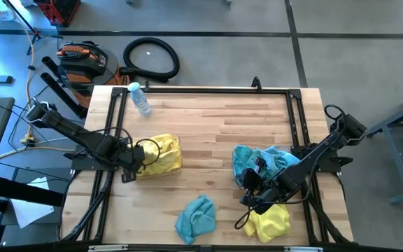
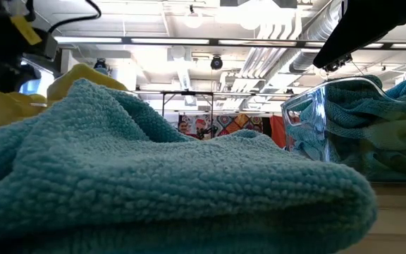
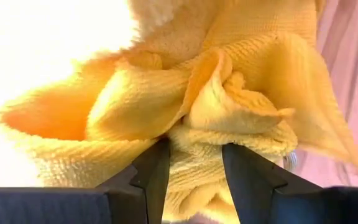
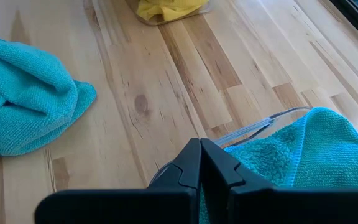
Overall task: Sort microfiber towel by color & place in baskets
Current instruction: Put the left yellow microfiber cloth into the left transparent bin, then put the blue microfiber cloth into the right transparent bin
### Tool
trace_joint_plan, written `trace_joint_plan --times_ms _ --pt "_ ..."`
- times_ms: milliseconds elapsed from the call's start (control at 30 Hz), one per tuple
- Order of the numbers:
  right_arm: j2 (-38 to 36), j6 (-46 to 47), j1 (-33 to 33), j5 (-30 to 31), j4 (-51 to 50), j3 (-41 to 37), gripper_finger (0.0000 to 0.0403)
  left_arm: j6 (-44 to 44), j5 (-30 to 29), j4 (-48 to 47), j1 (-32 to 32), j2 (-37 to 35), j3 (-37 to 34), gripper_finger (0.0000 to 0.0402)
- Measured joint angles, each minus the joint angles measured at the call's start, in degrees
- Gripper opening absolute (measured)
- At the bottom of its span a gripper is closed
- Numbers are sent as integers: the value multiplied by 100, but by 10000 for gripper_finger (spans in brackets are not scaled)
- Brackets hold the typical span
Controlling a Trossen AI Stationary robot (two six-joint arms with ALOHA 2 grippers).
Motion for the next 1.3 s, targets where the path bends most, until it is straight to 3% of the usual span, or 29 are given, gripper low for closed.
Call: trace_joint_plan --times_ms 300,500,633,800,1000,1133,1300 --pt "0 0 1 0 0 1 0 -55 -175 -917 41 -2 876 138" --pt "0 -2 0 0 0 1 0 -321 -313 -915 31 -101 1492 138" --pt "0 -2 0 -2 1 2 0 -465 -387 -177 -72 -140 1625 138" --pt "2 -153 -1 -4 107 2 0 479 -648 1405 -422 -50 1625 138" --pt "2 -1281 -121 -234 1617 2 0 1637 -1166 2822 -815 265 1610 138" --pt "2 -2078 -276 -530 2498 12 0 2197 -1542 3038 -891 586 1607 138" --pt "343 -2349 -396 -660 2332 526 0 1873 -1582 3035 -874 1008 1603 138"
